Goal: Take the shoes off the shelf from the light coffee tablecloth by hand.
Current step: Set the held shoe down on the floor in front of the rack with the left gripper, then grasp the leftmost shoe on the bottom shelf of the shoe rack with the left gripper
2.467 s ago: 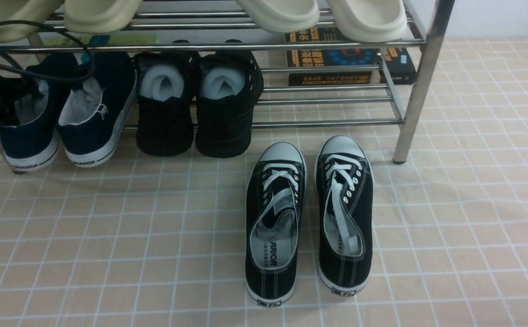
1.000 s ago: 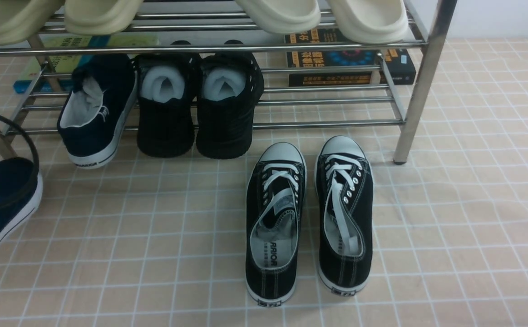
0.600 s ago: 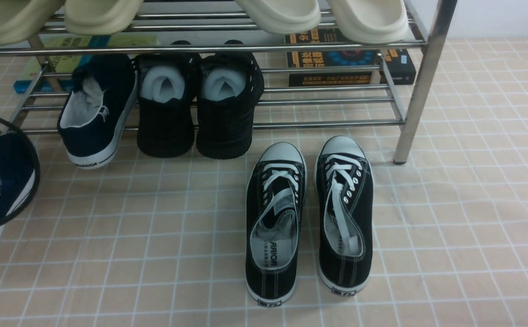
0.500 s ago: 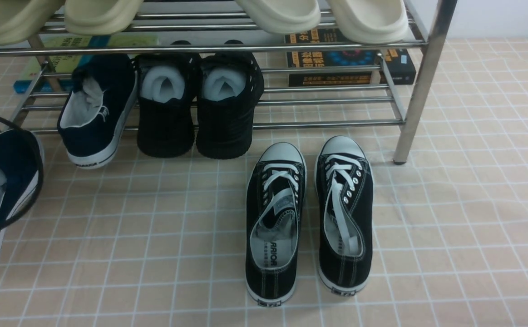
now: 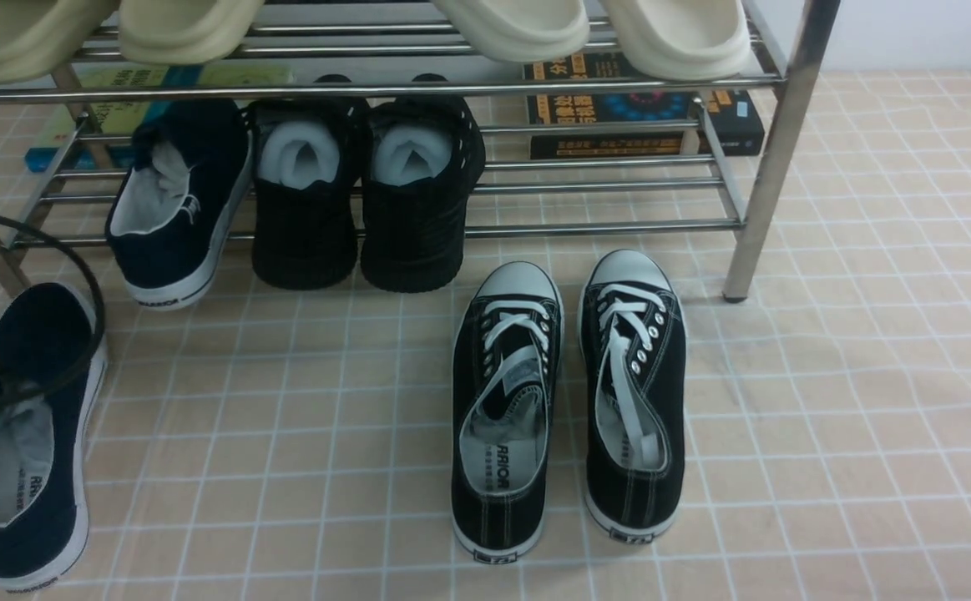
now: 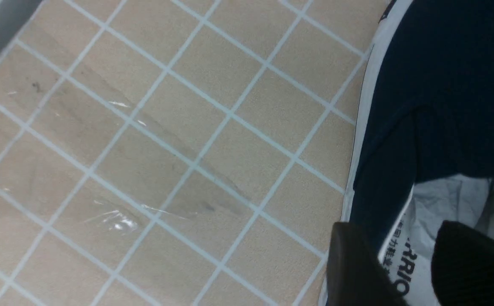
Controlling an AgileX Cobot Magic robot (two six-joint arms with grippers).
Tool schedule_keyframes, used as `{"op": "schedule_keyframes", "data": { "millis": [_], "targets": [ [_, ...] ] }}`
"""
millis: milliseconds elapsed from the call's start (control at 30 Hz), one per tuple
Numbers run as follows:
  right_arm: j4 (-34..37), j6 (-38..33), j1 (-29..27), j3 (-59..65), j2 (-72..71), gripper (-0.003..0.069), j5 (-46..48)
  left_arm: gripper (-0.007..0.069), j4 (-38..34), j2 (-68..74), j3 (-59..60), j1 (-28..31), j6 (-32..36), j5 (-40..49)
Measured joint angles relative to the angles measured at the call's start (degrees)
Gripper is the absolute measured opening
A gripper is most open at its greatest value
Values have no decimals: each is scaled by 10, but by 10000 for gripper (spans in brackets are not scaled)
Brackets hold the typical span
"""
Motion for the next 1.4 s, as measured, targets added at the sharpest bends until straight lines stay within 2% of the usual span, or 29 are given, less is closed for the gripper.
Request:
{"op": "schedule_keyframes", "data": {
  "millis": [67, 167, 233, 267, 333, 367, 433, 467, 567, 633, 767, 867, 900, 967, 1067, 1200, 1400],
  "targets": [
    [0, 0, 0, 0, 0, 237, 0, 332, 0, -3, -27, 0, 20, 41],
    [0, 0, 0, 0, 0, 237, 0, 323, -10, -5, -79, 0, 51, 95],
    [0, 0, 0, 0, 0, 237, 0, 242, -51, -5, -135, 0, 96, 145],
    [0, 0, 0, 0, 0, 237, 0, 232, -55, -5, -139, 0, 100, 151],
    [0, 0, 0, 0, 0, 237, 0, 92, -119, 2, -184, 0, 154, 178],
    [0, 0, 0, 0, 0, 237, 0, 50, -146, 8, -202, 0, 178, 182],
    [0, 0, 0, 0, 0, 237, 0, 21, -181, 17, -218, 0, 205, 186],
    [0, 0, 0, 0, 0, 237, 0, 2, -235, 35, -235, 0, 238, 187],
    [0, 0, 0, 0, 0, 237, 0, 1, -291, 61, -250, -1, 259, 188],
    [0, 0, 0, 0, 0, 237, 0, 20, -325, 89, -259, -14, 273, 179],
    [0, 0, 0, 0, 0, 237, 0, 108, -301, 129, -259, -64, 272, 116],
    [0, 0, 0, 0, 0, 237, 0, 212, -265, 150, -259, -94, 228, 65],
    [0, 0, 0, 0, 0, 237, 0, 219, -262, 152, -259, -96, 224, 61],
    [0, 0, 0, 0, 0, 237, 0, 301, -228, 163, -259, -108, 180, 22],
    [0, 0, 0, 0, 0, 237, 0, 368, -186, 172, -259, -111, 144, -19],
    [0, 0, 0, 0, 0, 237, 0, 390, -153, 186, -260, -111, 122, -51],
    [0, 0, 0, 0, 0, 237, 0, 390, -146, 232, -260, -111, 118, -102]
  ]
}}
